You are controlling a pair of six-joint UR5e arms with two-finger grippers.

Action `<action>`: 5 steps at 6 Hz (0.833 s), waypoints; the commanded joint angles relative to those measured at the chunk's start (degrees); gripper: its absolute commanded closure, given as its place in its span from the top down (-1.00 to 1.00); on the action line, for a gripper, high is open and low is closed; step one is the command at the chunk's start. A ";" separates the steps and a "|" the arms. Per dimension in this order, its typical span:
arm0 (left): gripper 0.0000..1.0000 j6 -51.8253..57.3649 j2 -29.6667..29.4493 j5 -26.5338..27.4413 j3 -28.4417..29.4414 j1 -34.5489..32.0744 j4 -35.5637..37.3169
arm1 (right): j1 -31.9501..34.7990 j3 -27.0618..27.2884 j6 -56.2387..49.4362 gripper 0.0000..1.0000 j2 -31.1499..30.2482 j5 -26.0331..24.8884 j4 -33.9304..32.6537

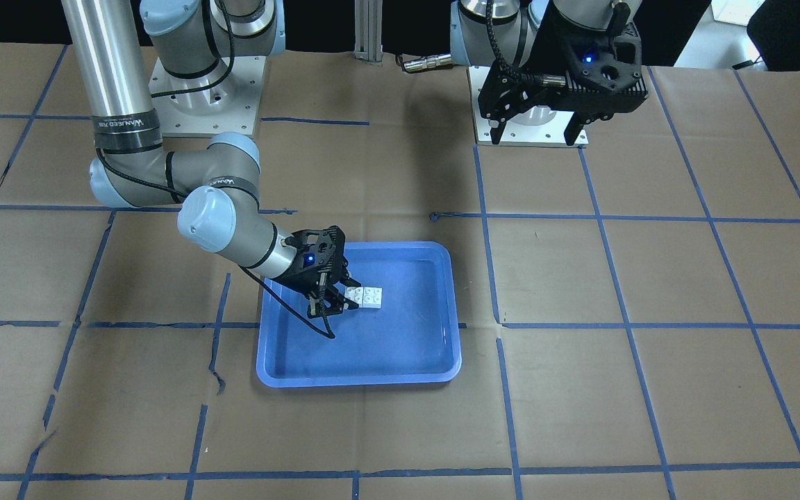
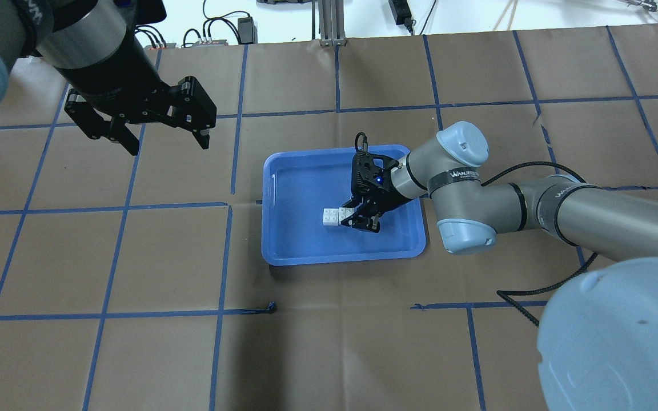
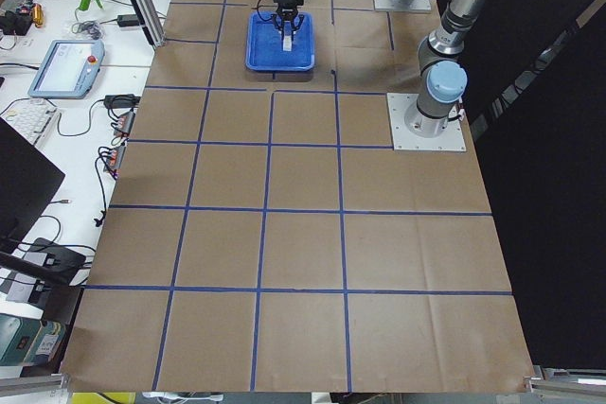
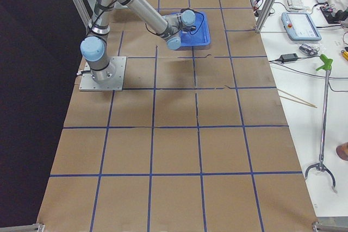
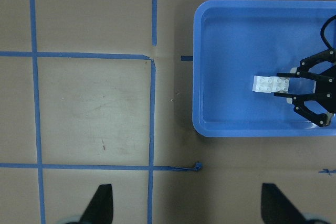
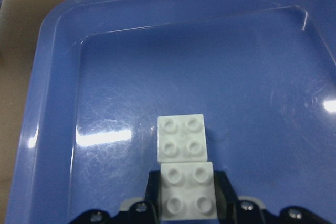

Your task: Assemble white blocks and place on blue tray

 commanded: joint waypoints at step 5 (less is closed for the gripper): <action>0.98 0.00 0.06 0.00 0.00 0.00 -0.09 | 0.00 -0.26 4.45 0.98 -0.35 -0.40 0.15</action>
